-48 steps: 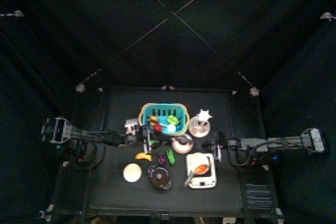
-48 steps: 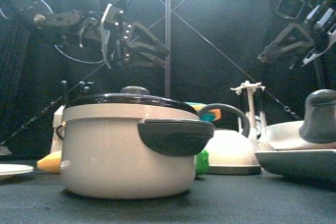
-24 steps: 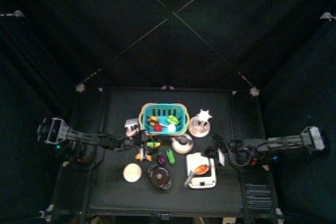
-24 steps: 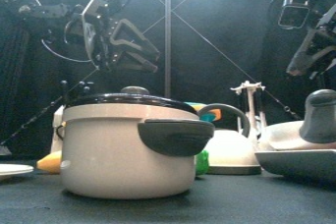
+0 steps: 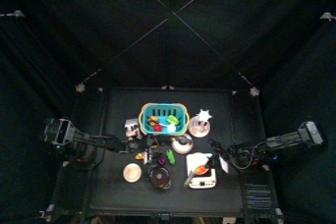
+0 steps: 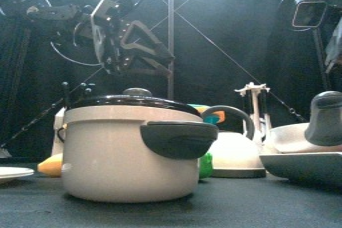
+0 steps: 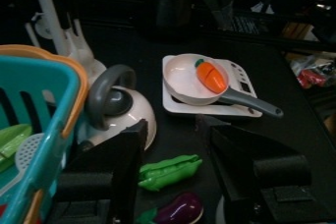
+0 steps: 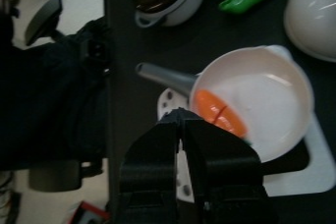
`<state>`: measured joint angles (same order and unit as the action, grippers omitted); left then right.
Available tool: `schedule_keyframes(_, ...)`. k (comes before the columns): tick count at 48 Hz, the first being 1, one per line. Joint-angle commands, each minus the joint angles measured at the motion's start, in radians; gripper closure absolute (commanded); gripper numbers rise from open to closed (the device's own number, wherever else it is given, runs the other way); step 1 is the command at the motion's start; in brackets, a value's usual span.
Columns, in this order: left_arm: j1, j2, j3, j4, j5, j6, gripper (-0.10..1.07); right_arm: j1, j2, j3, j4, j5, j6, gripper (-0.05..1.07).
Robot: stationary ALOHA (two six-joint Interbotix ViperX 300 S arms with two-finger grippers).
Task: Drop oil strainer into basket
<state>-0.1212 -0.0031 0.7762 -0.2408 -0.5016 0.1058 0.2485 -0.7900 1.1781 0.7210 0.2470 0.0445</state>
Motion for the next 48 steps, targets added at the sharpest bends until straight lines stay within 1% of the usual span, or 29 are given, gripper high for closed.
schedule_keyframes(1,-0.02,0.043,-0.064,0.011,-0.002,0.0,0.15,0.018,0.031,-0.009,0.074,0.003,-0.002,0.78)
schedule_keyframes(8,-0.029,0.123,-0.135,0.018,0.0,0.002,0.15,0.017,0.106,0.021,0.074,0.006,-0.002,0.72)
schedule_keyframes(18,-0.023,0.198,-0.213,0.018,0.002,0.002,0.15,0.017,0.181,0.035,0.077,0.023,-0.002,0.73)
schedule_keyframes(29,-0.023,0.262,-0.276,0.014,0.041,-0.002,0.15,0.003,0.19,0.046,0.067,0.02,-0.002,0.73)
schedule_keyframes(36,-0.021,0.296,-0.314,0.012,0.087,-0.002,0.15,-0.049,0.189,0.064,0.034,0.02,-0.003,0.73)
schedule_keyframes(42,-0.021,0.325,-0.351,0.005,0.127,-0.003,0.15,-0.098,0.186,0.069,-0.032,0.023,-0.003,0.73)
schedule_keyframes(48,-0.021,0.356,-0.388,0.002,0.16,0.0,0.15,-0.133,0.184,0.069,-0.064,0.028,-0.002,0.73)
